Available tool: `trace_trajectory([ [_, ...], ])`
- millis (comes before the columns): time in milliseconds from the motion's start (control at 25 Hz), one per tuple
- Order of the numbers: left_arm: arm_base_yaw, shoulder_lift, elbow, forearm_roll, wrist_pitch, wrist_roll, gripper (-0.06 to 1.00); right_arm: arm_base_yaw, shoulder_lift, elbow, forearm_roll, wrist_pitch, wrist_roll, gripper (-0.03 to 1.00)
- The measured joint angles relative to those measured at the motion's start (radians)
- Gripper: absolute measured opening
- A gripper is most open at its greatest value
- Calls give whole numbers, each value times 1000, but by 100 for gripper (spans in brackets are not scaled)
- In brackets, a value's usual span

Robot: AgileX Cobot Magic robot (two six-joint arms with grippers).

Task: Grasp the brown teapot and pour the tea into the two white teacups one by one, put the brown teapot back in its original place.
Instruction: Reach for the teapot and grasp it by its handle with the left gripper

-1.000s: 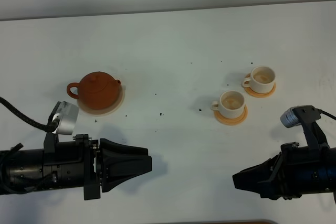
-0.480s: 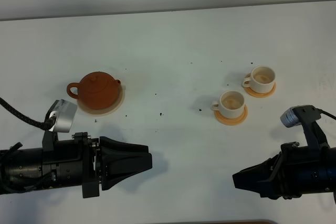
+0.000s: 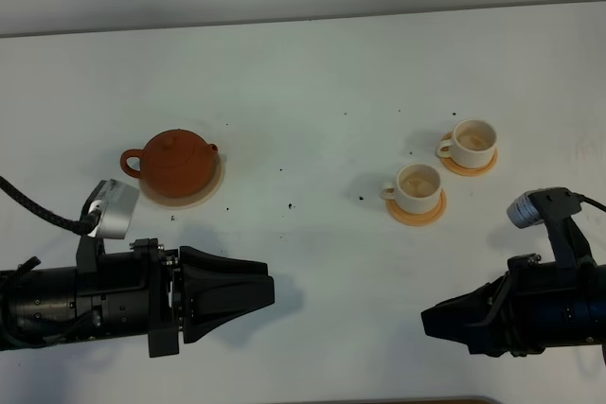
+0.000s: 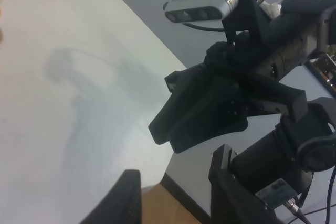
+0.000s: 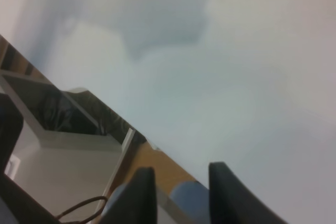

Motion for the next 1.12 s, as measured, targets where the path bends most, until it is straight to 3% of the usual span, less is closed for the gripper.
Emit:
trace_trajectory([
  [240, 0, 1, -5, 0, 16, -15, 32, 0, 0, 0, 5, -7, -10, 24],
  [440, 0, 3, -82, 14, 22, -144, 32, 0, 0, 0, 23, -7, -4, 24],
  [960, 0, 6, -366, 275, 7, -513, 32, 0, 0, 0, 60, -8, -2, 24],
  [1120, 0, 6, -461, 370, -68, -638, 32, 1, 0, -18, 99, -95, -25, 24],
])
